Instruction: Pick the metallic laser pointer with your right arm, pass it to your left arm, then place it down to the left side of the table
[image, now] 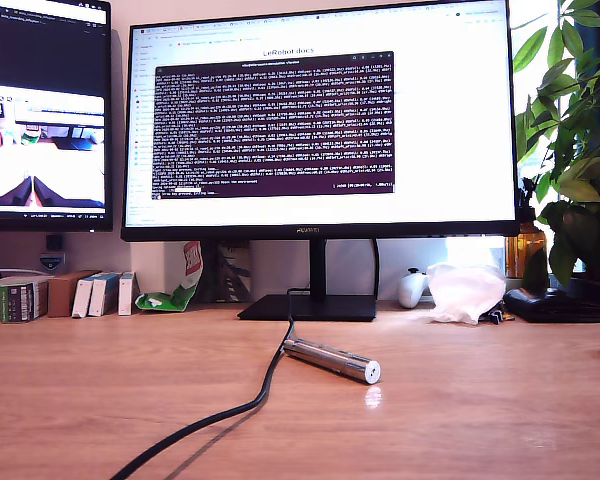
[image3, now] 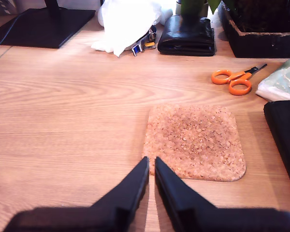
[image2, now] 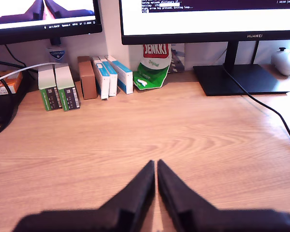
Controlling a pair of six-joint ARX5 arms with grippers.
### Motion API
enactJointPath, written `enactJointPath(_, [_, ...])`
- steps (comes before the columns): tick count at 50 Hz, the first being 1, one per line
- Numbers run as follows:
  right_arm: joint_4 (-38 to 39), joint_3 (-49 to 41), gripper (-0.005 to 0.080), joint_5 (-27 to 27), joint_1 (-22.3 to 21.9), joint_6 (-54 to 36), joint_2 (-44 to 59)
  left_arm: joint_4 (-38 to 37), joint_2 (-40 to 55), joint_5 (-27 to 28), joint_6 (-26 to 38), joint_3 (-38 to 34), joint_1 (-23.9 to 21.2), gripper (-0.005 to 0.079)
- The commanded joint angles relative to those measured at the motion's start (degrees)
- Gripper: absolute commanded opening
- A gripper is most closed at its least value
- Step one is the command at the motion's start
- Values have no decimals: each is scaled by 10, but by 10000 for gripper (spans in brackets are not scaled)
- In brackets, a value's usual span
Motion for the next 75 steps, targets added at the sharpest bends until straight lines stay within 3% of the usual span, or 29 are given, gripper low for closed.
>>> enactJointPath(1, [4,0,12,-1,-1,5,-1,-7,-5,0,-3,-19,-1,-15])
enactJointPath(35, [16,0,12,-2,-1,10,-1,-2,-5,2,-21,-19,-1,-15])
enactJointPath(48, [21,2,12,-35,-1,127,0,2,-5,5,-78,-19,-1,-15])
enactJointPath(54, [59,7,3,-94,-1,191,0,36,-5,8,-84,-18,-1,-16])
enactJointPath(63, [59,66,-13,-134,-1,201,0,108,-5,61,-94,-2,-1,-19])
enactJointPath(75, [-27,198,-13,-149,8,138,63,108,15,115,-84,62,-1,-19])
